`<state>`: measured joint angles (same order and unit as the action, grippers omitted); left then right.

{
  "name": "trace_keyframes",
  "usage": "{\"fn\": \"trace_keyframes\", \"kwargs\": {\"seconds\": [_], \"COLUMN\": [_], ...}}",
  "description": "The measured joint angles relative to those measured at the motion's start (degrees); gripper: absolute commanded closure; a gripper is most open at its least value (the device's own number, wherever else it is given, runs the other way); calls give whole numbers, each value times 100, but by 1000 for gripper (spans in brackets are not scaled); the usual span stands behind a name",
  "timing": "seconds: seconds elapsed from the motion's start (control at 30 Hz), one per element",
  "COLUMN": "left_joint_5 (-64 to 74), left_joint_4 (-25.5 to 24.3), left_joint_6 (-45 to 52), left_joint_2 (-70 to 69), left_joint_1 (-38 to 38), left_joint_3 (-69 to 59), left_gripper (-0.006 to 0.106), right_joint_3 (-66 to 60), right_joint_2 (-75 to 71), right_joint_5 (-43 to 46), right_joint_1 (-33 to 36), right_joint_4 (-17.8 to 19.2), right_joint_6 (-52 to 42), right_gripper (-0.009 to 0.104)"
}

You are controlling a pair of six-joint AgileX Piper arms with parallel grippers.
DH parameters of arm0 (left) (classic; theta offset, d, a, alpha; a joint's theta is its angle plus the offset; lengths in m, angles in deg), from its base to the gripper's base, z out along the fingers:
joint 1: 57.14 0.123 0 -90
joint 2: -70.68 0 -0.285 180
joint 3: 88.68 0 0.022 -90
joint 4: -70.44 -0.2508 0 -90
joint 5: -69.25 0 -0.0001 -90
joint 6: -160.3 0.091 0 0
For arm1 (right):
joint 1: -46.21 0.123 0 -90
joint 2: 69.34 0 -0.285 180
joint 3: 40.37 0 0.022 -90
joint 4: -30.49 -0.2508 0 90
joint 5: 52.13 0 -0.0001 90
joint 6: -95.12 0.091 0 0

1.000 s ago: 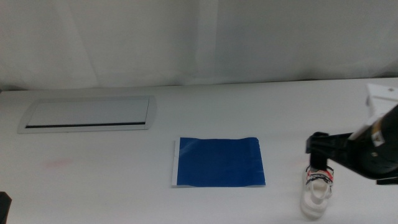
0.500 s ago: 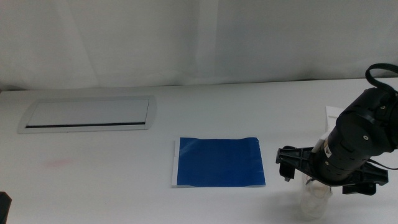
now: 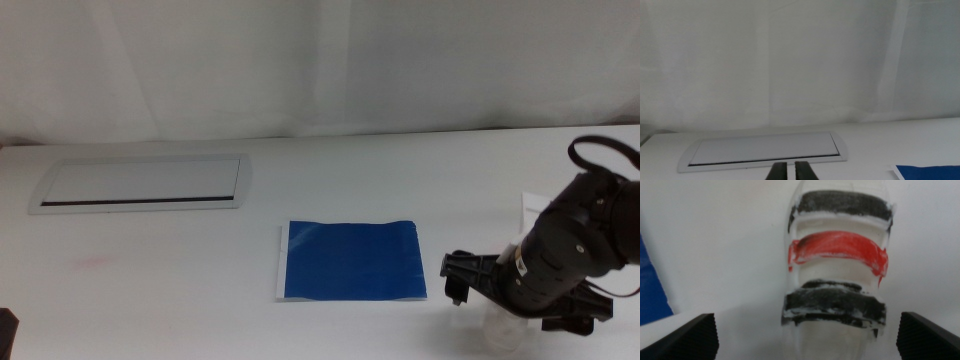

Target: Use one arm to grab the shoe from the table and place it on the mat.

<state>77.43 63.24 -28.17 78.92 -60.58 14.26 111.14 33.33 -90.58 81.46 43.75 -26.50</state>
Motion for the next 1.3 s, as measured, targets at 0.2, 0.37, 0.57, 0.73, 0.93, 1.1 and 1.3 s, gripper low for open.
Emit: {"fn": "trace_keyframes", "kwargs": {"seconds": [0.2,0.37,0.57,0.73,0.93,1.1,1.3], "left_joint_5": [0,0,0,0,0,0,0], "left_joint_4": [0,0,0,0,0,0,0], "left_joint_6": [0,0,0,0,0,0,0], "left_joint_2": [0,0,0,0,0,0,0], "left_joint_1": [0,0,0,0,0,0,0], "left_joint_3": [0,0,0,0,0,0,0], "left_gripper": [103,103,103,103,103,103,103], "right_joint_3": [-121,-121,-121,-121,-121,-123,491], "right_joint_2": [39,188,342,363,366,241,-360], "right_joint_5": [219,310,440,453,486,466,193], "right_joint_1": [0,0,0,0,0,0,0], "right_joint_4": [76,175,337,412,649,969,1040], "right_joint_6": [132,166,176,176,176,-387,-2995], "right_gripper": [3,10,24,68,98,98,98]}}
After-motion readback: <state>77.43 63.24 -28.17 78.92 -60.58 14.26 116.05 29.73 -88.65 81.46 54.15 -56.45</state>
